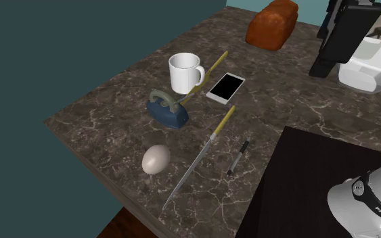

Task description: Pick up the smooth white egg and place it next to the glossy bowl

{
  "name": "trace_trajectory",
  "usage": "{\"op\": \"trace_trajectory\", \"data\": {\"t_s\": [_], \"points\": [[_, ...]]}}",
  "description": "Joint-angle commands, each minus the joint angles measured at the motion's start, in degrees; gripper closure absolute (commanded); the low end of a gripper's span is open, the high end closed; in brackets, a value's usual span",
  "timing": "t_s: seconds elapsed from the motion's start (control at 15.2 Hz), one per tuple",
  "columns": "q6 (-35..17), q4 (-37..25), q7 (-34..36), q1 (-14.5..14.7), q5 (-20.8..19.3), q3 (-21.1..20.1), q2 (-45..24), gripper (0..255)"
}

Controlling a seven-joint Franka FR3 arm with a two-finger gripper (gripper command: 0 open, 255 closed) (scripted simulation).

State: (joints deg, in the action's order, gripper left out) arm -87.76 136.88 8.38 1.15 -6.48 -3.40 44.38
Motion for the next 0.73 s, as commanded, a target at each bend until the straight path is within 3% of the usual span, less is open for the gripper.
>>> {"op": "trace_trajectory", "data": {"t_s": [0.0, 0.66], "points": [[0.00, 0.00, 0.00, 0.00, 0.00, 0.00, 0.00, 0], [-19.86, 6.85, 26.51, -2.62, 8.24, -11.17, -8.29, 0]]}}
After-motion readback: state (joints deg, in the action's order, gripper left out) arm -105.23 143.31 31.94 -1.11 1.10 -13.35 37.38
